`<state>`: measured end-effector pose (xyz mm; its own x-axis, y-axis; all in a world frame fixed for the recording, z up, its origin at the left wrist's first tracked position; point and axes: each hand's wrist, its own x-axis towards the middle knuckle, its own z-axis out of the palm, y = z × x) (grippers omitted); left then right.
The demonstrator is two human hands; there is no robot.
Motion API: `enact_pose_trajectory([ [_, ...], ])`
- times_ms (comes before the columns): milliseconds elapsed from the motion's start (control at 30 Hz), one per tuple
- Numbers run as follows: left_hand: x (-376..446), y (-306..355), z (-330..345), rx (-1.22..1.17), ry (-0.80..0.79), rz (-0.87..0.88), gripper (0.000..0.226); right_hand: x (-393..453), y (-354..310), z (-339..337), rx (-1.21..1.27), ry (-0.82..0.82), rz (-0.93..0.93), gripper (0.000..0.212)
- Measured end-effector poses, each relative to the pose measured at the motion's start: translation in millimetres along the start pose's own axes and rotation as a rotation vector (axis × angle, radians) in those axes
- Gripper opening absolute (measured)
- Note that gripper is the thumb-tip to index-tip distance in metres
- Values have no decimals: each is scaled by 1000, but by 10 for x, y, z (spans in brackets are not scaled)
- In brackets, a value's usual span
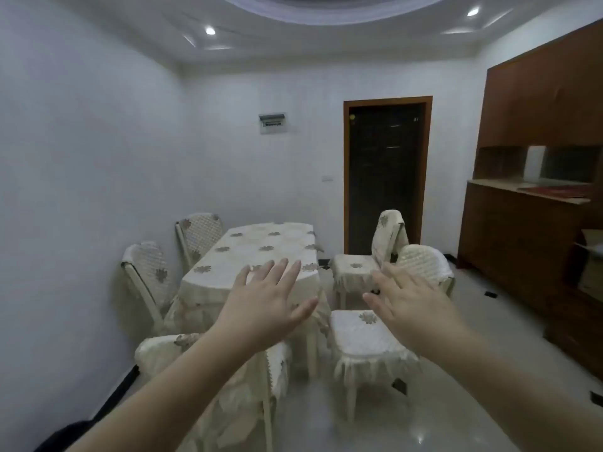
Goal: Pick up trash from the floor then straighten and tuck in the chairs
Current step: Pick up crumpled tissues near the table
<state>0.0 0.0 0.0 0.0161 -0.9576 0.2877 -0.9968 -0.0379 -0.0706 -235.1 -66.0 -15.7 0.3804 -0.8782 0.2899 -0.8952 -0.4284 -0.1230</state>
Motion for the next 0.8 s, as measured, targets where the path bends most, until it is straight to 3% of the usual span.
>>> enact_pose_trajectory([
  [200, 269, 347, 339, 97, 58, 28, 83, 93, 439, 238, -13, -23, 4, 63],
  [433, 590, 454, 714, 89, 45, -64, 75, 432, 753, 549, -3, -45, -19, 62],
  [800, 1227, -227, 1273, 103, 72, -120, 79, 1485, 377, 1153, -46, -57, -135, 63],
])
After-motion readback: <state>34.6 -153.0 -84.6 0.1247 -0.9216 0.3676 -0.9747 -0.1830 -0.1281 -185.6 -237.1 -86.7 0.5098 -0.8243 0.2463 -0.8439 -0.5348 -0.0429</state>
